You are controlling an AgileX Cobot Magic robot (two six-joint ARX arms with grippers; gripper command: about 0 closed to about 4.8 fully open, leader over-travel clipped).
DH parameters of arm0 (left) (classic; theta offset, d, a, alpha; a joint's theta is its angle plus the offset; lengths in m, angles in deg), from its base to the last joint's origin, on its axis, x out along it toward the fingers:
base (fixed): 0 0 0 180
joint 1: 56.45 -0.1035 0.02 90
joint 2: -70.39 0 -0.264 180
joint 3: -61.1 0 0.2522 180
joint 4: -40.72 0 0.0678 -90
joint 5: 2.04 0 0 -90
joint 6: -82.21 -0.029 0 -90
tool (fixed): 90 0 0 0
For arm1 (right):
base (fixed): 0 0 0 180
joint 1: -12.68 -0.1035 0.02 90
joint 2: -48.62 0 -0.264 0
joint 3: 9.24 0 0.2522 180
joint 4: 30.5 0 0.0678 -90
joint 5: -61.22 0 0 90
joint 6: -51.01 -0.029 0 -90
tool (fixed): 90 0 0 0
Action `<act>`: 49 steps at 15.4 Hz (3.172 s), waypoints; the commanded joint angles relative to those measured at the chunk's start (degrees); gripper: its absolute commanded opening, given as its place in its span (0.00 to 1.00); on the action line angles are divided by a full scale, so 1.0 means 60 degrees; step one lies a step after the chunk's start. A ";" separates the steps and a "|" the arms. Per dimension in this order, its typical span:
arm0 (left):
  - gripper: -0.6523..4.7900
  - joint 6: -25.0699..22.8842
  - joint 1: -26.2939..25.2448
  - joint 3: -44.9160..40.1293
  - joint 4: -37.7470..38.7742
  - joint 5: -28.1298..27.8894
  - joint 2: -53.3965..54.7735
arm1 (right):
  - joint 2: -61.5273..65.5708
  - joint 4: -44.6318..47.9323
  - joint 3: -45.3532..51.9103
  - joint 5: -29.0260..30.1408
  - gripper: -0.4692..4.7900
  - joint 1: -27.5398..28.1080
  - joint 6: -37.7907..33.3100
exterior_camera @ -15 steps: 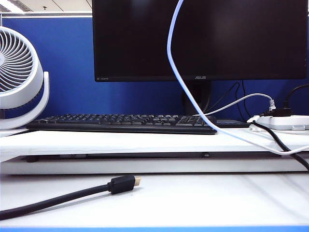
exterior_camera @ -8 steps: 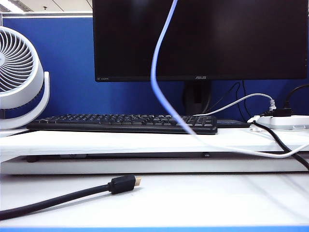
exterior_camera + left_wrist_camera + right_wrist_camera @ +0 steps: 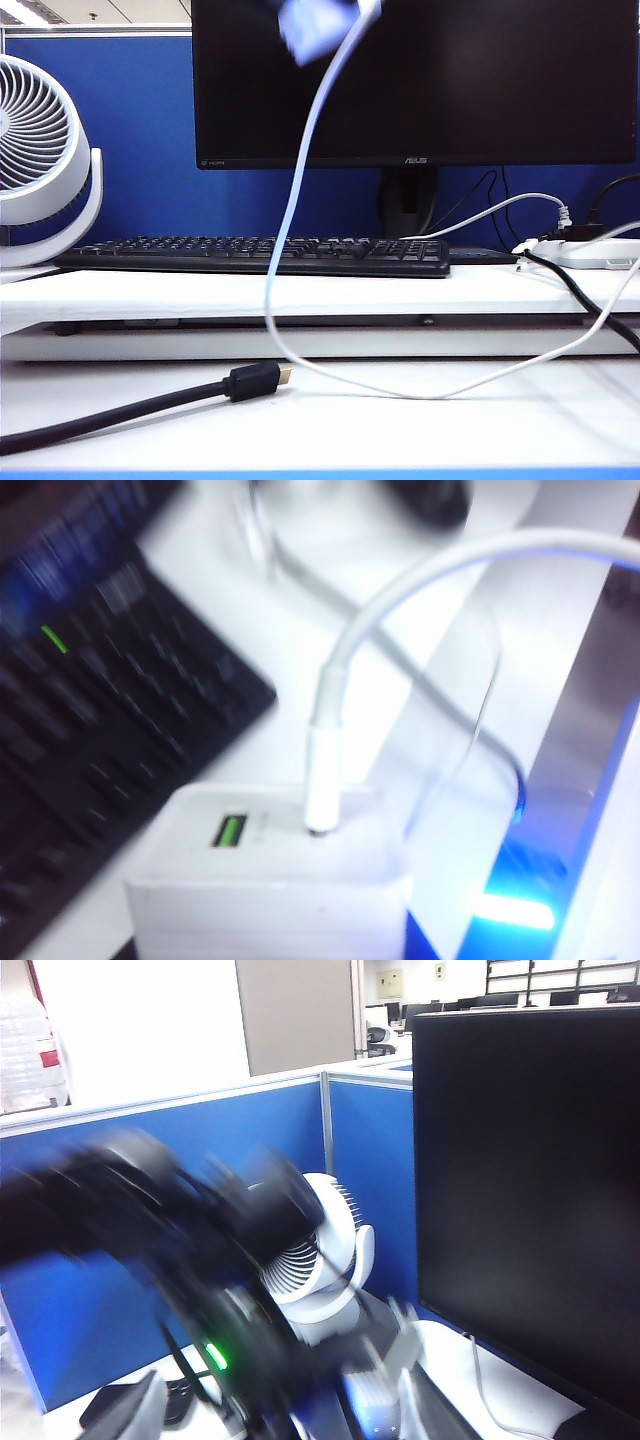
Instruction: Pick up the Type-C charging cable and the charging base, insert one end of the Type-C charger into the corresponding slot on the base, and finally place the plugged-in charger back on the table.
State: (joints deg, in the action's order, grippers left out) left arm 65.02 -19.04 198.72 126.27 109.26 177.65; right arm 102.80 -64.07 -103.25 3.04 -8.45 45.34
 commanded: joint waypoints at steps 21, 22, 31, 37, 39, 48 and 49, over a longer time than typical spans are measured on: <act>0.64 -0.0237 0.0419 0.0004 0.0423 -0.0619 0.3825 | -0.0204 -0.0324 -0.0015 -0.0382 0.57 0.0000 0.0025; 0.69 -0.0127 0.0415 0.0004 0.0415 -0.0619 0.3825 | -0.0219 -0.0324 -0.0015 -0.0386 0.57 0.0000 0.0025; 0.41 0.0193 0.0419 0.0076 0.0739 -0.0499 0.2699 | -0.0219 -0.0437 -0.0015 -0.0962 0.56 0.0000 0.0029; 0.11 0.0441 0.0419 0.0076 0.0674 -0.0550 -0.0404 | -0.0532 -0.0841 -0.0015 -0.1311 0.08 -0.0007 0.0025; 0.11 0.0437 0.0419 0.0076 0.0568 -0.0546 -0.1435 | -0.0871 -0.1239 0.0000 -0.1971 0.08 -0.0007 0.0255; 0.11 0.0415 0.0415 0.0062 0.1242 -0.0765 -0.7978 | -0.6291 0.0627 0.7890 -0.4914 0.08 -0.0058 0.1330; 0.11 0.0437 0.0415 0.0062 0.1548 -0.0761 -0.8313 | -0.6659 0.0809 0.8648 -0.5045 0.08 -0.0058 0.1158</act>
State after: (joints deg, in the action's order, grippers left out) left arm 67.49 -16.57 199.07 133.42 104.87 129.11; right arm 64.24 -62.15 -53.63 -26.25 -8.73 53.54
